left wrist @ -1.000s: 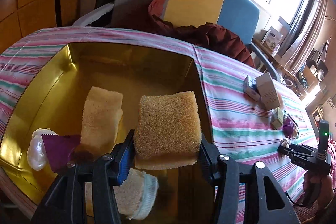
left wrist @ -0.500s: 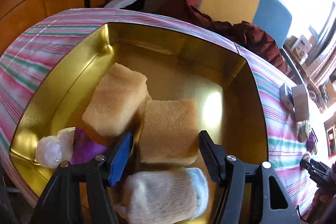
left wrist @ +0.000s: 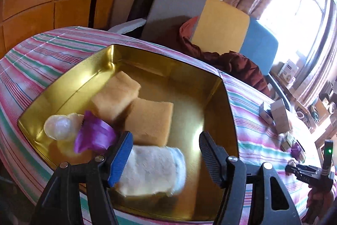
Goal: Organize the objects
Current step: 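Carry the second sponge into the gold tray and open the left tool, then carry the white knotted cloth roll into the gold tray and open the right tool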
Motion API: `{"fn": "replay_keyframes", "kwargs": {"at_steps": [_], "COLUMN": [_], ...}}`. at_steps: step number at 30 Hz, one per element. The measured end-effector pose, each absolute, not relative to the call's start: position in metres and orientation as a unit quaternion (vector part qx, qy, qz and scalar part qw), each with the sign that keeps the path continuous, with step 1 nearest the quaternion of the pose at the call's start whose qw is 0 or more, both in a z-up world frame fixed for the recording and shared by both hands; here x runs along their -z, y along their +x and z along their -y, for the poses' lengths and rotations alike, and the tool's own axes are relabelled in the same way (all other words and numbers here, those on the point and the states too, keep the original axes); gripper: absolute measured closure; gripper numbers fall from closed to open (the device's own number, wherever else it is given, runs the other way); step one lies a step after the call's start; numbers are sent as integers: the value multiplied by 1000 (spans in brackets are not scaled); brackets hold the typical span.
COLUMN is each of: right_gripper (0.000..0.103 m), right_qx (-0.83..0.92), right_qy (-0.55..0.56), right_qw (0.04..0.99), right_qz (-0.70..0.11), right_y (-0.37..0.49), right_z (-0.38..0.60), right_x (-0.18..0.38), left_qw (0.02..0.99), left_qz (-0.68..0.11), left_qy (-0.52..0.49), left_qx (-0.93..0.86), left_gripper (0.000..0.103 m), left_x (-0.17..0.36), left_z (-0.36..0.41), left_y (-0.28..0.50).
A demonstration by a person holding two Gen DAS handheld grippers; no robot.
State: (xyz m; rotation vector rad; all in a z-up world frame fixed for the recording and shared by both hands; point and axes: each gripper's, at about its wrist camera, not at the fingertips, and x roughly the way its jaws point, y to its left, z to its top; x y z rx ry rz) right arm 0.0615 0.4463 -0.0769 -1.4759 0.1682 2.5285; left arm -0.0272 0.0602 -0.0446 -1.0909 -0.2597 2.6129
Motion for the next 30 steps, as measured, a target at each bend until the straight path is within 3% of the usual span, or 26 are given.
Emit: {"fn": "replay_keyframes", "kwargs": {"at_steps": [9, 19, 30], "right_gripper": [59, 59, 59], "right_qx": [-862, -889, -892], "right_qy": [-495, -448, -431], "right_qw": [69, -36, -134], "right_qz": [-85, -83, 19], "right_y": [62, 31, -7], "right_z": [-416, -315, -183], "right_x": [75, 29, 7], "left_qw": [191, 133, 84], "left_qz": [55, 111, 176], "left_qy": [-369, -366, -360], "left_qx": [-908, -914, -913], "left_gripper": [37, 37, 37], "left_x": [41, 30, 17], "left_z": [-80, -46, 0], "left_y": [-4, -20, -37]}}
